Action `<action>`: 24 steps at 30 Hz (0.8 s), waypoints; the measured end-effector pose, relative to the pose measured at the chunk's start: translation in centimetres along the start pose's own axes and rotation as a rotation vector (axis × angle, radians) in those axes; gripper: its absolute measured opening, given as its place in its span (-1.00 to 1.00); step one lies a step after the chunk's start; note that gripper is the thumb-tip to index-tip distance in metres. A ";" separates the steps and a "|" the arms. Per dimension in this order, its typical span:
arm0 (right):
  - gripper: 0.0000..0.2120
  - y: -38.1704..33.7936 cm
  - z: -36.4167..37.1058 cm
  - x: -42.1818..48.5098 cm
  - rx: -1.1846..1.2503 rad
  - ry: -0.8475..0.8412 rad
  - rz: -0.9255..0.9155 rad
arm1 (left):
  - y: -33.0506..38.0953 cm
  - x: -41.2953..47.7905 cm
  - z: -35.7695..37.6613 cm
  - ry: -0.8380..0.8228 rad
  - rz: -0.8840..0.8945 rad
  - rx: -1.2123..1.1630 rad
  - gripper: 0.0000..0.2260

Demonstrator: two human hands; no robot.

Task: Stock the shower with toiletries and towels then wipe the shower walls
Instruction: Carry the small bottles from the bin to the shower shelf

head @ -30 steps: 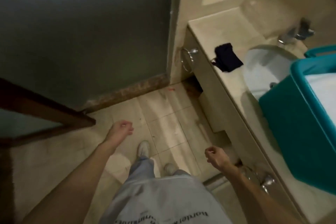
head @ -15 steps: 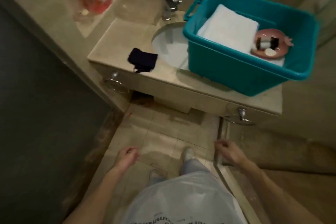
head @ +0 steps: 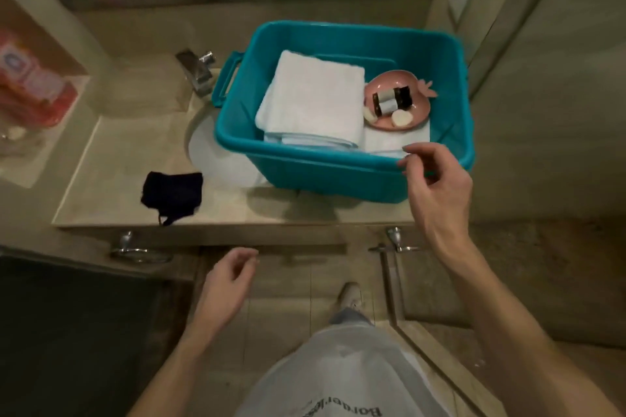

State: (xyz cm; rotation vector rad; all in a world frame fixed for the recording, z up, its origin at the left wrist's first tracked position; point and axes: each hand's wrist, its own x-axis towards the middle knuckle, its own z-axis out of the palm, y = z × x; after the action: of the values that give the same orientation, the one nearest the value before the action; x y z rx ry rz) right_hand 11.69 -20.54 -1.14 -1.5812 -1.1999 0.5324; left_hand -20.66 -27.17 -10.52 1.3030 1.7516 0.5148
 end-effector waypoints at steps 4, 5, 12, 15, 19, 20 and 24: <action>-0.85 -0.4 0.7 7.1 -0.095 -0.016 -0.097 | 10.1 4.2 -0.3 0.232 0.229 0.047 -0.93; -0.83 -0.1 0.9 8.6 -0.150 -0.054 -0.095 | 12.4 5.0 -0.3 0.267 0.289 0.030 -0.93; -0.68 2.1 1.9 15.0 -0.516 -0.332 0.005 | 22.5 10.7 0.4 0.177 0.574 0.099 -0.86; -0.70 2.9 2.4 15.7 -0.557 -0.341 0.075 | 24.8 13.6 1.1 0.105 0.680 0.211 -0.82; -0.69 4.1 3.4 16.0 -0.653 -0.353 0.070 | 26.7 17.8 2.4 0.104 0.882 0.541 -0.76; -0.66 4.3 3.6 16.2 -0.688 -0.357 0.070 | 27.2 18.8 2.7 0.080 0.896 0.569 -0.75; -0.56 4.4 4.5 17.1 -0.731 -0.318 0.169 | 29.2 23.6 4.4 -0.050 0.874 0.610 -0.75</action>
State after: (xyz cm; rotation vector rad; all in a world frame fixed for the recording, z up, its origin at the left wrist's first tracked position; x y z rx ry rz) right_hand 16.85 -3.14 -2.94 -2.2912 -1.6234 0.4906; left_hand -2.50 4.48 -0.42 2.5098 1.2548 0.4082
